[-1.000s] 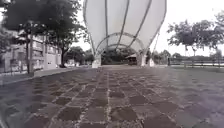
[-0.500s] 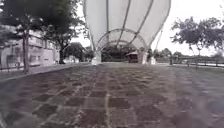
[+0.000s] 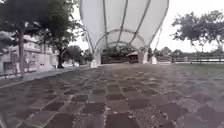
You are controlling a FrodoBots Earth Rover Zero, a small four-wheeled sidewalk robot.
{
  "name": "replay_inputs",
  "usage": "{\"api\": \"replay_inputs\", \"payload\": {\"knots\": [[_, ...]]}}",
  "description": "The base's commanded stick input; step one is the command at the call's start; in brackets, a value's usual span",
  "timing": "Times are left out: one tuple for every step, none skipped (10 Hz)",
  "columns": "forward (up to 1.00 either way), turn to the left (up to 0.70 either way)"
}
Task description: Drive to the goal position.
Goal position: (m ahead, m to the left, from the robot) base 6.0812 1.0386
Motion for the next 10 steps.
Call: {"api": "replay_inputs", "payload": {"knots": [[1.00,-0.29],[1.00,-0.39],[1.00,-0.03],[1.00,0.00],[1.00,0.00],[1.00,0.00],[1.00,0.00],[1.00,0.00],[1.00,0.00],[1.00,0.00]]}}
